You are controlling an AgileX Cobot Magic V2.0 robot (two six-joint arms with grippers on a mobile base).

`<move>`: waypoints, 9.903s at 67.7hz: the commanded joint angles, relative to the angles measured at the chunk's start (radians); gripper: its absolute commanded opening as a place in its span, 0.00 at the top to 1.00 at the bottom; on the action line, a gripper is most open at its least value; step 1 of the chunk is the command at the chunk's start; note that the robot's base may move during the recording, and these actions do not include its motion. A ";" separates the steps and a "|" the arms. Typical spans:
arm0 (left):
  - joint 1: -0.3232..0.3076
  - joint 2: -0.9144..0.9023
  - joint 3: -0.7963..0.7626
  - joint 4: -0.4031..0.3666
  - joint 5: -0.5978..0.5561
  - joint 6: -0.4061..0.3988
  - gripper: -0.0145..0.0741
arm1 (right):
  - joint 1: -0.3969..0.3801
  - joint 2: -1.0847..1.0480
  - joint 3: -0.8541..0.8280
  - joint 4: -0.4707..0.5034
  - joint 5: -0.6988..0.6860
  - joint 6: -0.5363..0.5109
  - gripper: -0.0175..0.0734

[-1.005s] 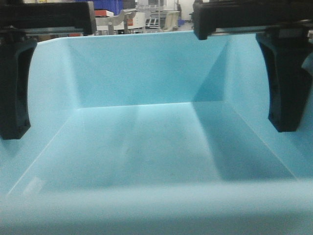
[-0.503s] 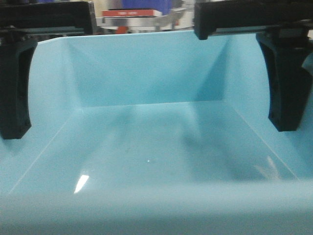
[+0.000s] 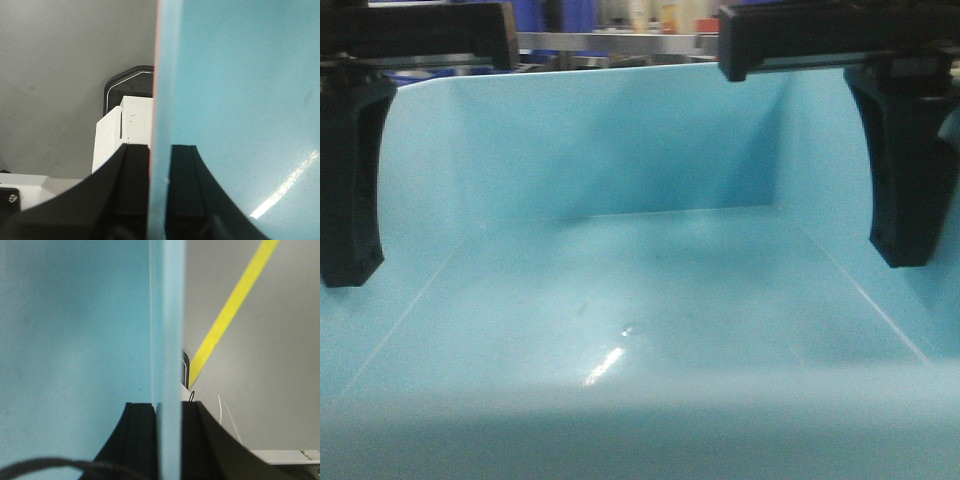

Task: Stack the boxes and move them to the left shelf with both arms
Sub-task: 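Keep both grippers clamped on the box walls while driving toward the shelf, then carry the stack with both grippers as the base turns toward the rack, then hold the stack with both grippers while approaching the roller shelf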

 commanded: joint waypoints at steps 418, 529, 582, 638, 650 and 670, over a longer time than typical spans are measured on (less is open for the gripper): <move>-0.012 -0.037 -0.035 0.117 0.076 -0.009 0.84 | 0.002 -0.034 -0.034 -0.031 0.054 0.002 0.75; -0.012 -0.037 -0.035 0.114 0.076 -0.009 0.84 | 0.002 -0.034 -0.034 -0.031 0.054 0.002 0.75; -0.012 -0.037 -0.035 0.114 0.076 -0.009 0.84 | 0.002 -0.034 -0.034 -0.031 0.054 0.002 0.75; -0.012 -0.037 -0.035 0.114 0.076 -0.009 0.84 | 0.002 -0.034 -0.034 -0.031 0.054 0.002 0.75; -0.012 -0.037 -0.035 0.114 0.076 -0.009 0.84 | 0.002 -0.034 -0.034 -0.031 0.054 0.002 0.75; -0.012 -0.037 -0.035 0.114 0.076 -0.009 0.84 | 0.002 -0.034 -0.034 -0.031 0.054 0.002 0.75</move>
